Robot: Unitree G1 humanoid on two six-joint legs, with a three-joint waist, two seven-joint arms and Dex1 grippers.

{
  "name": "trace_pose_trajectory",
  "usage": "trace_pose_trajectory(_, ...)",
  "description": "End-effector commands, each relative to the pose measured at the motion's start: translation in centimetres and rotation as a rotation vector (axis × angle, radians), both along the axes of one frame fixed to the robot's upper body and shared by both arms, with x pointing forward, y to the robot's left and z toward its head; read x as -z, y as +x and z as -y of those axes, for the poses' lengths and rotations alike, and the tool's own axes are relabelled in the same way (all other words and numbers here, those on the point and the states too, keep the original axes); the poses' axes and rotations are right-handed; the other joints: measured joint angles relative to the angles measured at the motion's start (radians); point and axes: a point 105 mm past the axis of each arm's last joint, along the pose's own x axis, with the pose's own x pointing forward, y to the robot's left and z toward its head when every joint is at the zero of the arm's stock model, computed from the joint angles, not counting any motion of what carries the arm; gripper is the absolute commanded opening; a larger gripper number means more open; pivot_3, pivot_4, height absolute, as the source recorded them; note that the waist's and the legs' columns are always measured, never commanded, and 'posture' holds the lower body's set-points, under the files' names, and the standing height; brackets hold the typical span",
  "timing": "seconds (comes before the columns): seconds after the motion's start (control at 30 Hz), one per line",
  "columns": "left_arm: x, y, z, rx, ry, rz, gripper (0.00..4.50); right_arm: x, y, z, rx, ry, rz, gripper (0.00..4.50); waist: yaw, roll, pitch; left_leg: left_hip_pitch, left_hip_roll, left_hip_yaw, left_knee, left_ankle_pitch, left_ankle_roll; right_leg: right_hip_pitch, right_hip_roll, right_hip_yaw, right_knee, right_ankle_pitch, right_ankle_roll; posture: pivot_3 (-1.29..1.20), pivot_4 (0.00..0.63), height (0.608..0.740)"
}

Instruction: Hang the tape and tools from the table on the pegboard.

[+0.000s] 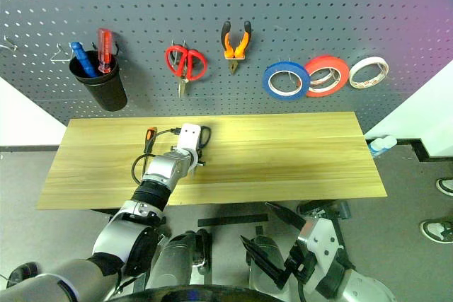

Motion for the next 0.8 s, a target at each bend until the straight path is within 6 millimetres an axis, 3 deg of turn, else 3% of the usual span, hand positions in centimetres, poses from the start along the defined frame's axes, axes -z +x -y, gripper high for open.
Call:
trace_pose_trajectory(0.03, 0.8, -0.4, -0.7, -0.022, 0.024, -0.028, 0.94, -1.1, -0.1, -0.3, -0.010, 0.019, 0.045, 4.50, 0.000, 0.000, 0.000, 0.000, 0.000, 0.000, 0.000, 0.000, 0.000, 0.000, 0.000, 0.000, 0.000, 0.000, 0.000, -0.18, 0.226, 0.740)
trace_pose_trajectory(0.43, 0.1, -1.1, -0.7, -0.025, -0.037, -0.014, 0.94, -1.0, 0.5, -0.4, -0.020, 0.031, 0.059, 4.50, 0.001, 0.000, 0.000, 0.000, 0.000, 0.000, 0.000, 0.000, 0.000, 0.000, 0.000, 0.000, 0.000, 0.000, 0.000, -0.16, 0.206, 0.740)
trace_pose_trajectory(0.5, -0.6, -1.3, -1.1, -0.013, -0.010, 0.029, 0.94, -0.4, 4.0, 4.1, -0.019, 0.014, 0.044, 4.50, -0.008, -0.003, 0.001, 0.000, 0.000, 0.000, 0.000, 0.000, 0.000, 0.001, 0.000, 0.000, 0.000, 0.000, 0.000, -0.15, 0.196, 0.740)
trace_pose_trajectory(0.57, -1.2, -1.7, -1.3, 0.007, 0.004, 0.060, 0.94, -0.6, 6.2, 7.5, -0.003, 0.006, 0.057, 4.50, -0.023, -0.005, 0.004, 0.000, 0.000, 0.001, 0.003, 0.001, 0.000, 0.006, 0.001, 0.000, 0.000, 0.003, 0.003, -0.15, 0.192, 0.740)
trace_pose_trajectory(0.7, -2.4, -2.5, -1.2, 0.095, 0.005, 0.152, 0.94, -0.1, 7.4, 8.8, -0.007, 0.010, 0.067, 4.50, -0.001, -0.002, 0.006, 0.000, 0.000, 0.000, 0.006, 0.000, 0.001, 0.006, 0.001, -0.002, 0.001, 0.004, 0.003, -0.14, 0.176, 0.740)
trace_pose_trajectory(0.8, -2.9, -3.2, -1.4, 0.135, 0.003, 0.184, 0.94, -0.4, 7.9, 8.6, -0.026, 0.016, 0.085, 4.50, 0.006, 0.003, 0.004, 0.000, 0.000, 0.000, 0.000, 0.003, -0.002, 0.004, 0.002, -0.002, 0.001, 0.003, 0.001, -0.13, 0.164, 0.740)
